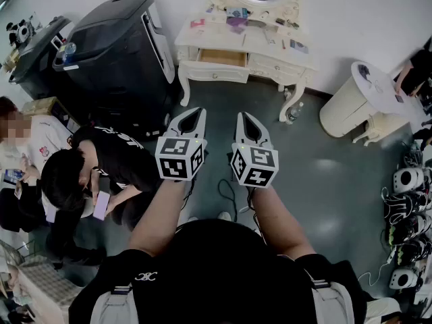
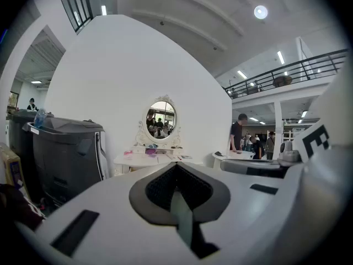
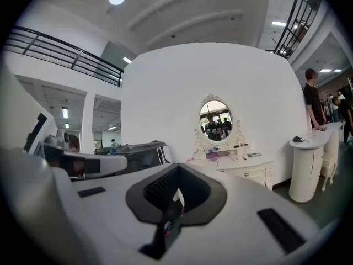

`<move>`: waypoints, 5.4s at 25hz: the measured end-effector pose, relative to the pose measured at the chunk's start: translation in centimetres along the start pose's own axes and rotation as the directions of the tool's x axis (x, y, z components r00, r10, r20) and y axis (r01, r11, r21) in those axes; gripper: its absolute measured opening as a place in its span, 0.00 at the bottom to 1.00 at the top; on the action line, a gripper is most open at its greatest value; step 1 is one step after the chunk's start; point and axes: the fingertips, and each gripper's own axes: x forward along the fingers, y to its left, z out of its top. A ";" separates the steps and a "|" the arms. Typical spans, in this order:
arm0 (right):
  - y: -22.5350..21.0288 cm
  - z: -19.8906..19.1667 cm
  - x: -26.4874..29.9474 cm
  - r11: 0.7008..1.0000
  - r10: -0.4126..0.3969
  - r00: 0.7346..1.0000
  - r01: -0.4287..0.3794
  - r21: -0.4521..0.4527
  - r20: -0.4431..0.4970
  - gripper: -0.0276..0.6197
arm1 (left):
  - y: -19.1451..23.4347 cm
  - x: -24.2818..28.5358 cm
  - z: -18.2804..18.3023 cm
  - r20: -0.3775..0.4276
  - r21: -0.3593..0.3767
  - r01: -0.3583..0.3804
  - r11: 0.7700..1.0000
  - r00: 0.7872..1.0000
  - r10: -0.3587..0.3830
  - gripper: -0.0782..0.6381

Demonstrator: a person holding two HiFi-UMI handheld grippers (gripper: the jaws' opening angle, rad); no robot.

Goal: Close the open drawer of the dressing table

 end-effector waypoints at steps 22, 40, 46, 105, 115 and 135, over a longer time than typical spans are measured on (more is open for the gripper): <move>-8.9 -0.8 -1.6 0.999 0.032 0.999 -0.031 0.035 -0.026 0.06 | -6.1 5.8 -1.8 -0.077 0.010 -0.039 0.999 0.996 0.040 0.11; -13.4 -0.9 9.8 0.995 -0.036 0.997 0.042 0.096 -0.065 0.06 | -1.6 17.0 -0.3 -0.076 -0.030 0.062 0.998 0.995 -0.064 0.11; -13.3 -0.1 15.9 0.989 -0.063 0.995 0.073 0.128 -0.075 0.06 | 3.5 21.6 0.0 -0.108 -0.064 0.076 0.995 0.991 -0.083 0.11; -23.9 -6.6 47.4 0.984 0.175 0.924 -0.168 0.049 -0.339 0.06 | 19.5 47.4 -24.3 -0.654 -0.103 -0.247 0.963 0.746 0.122 0.37; -26.3 -8.6 48.6 0.990 0.142 0.904 -0.133 0.051 -0.404 0.06 | 20.9 49.8 -29.0 -0.703 -0.113 -0.295 0.949 0.698 0.133 0.37; -30.6 -9.4 49.2 0.997 0.072 0.894 -0.047 0.066 -0.441 0.06 | 24.0 55.5 -28.0 -0.689 -0.081 -0.355 0.931 0.695 0.205 0.30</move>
